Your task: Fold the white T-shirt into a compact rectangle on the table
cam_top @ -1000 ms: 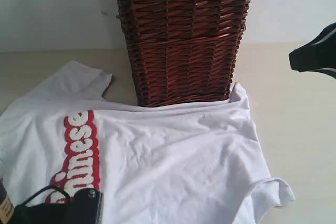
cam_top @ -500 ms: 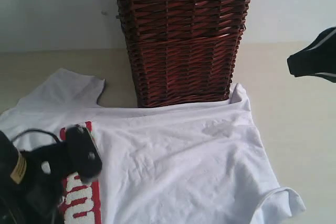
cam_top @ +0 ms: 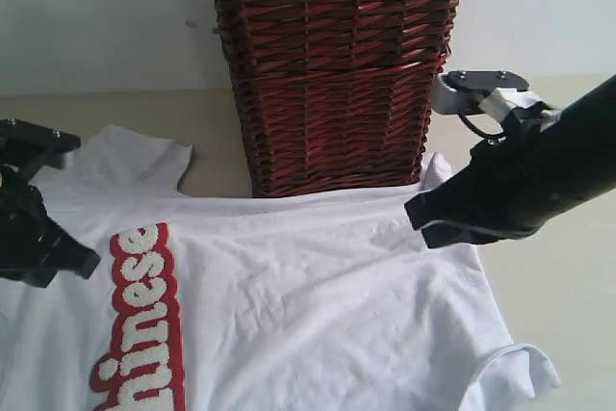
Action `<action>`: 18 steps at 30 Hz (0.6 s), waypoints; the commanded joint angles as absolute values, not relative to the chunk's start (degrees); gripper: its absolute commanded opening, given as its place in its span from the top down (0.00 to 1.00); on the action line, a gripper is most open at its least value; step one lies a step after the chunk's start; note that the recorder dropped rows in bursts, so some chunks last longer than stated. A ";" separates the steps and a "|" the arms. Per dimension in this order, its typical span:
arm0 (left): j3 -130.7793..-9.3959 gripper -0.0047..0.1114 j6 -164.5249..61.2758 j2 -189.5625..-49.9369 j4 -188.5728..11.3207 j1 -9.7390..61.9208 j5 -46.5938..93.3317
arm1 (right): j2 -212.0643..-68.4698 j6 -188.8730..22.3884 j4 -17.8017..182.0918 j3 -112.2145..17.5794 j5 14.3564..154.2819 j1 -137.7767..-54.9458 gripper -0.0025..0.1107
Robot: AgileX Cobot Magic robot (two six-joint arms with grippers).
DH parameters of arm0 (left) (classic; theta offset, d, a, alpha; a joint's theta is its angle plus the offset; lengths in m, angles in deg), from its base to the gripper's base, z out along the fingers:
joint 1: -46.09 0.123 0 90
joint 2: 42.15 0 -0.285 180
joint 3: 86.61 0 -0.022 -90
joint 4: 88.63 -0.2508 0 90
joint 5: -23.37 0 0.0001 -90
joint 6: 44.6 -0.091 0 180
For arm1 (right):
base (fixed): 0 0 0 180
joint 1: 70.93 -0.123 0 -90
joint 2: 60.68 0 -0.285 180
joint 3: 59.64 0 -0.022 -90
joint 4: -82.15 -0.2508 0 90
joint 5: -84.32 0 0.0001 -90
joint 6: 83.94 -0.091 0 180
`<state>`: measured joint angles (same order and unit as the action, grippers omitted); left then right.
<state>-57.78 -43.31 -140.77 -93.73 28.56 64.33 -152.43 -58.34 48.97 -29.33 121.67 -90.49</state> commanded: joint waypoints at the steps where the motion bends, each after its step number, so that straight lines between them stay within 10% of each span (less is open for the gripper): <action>1: -65.41 0.96 -50.36 -148.14 -85.62 32.88 59.77 | -150.82 -44.60 35.38 -27.65 117.60 -90.27 0.98; 18: -118.54 0.96 -52.42 -189.57 -85.74 38.09 77.15 | -149.54 -35.03 32.14 -25.51 109.50 -90.27 0.98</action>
<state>-111.95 -52.11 -185.12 -85.78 37.44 73.85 -149.98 -36.26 32.26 -25.80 111.44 -90.49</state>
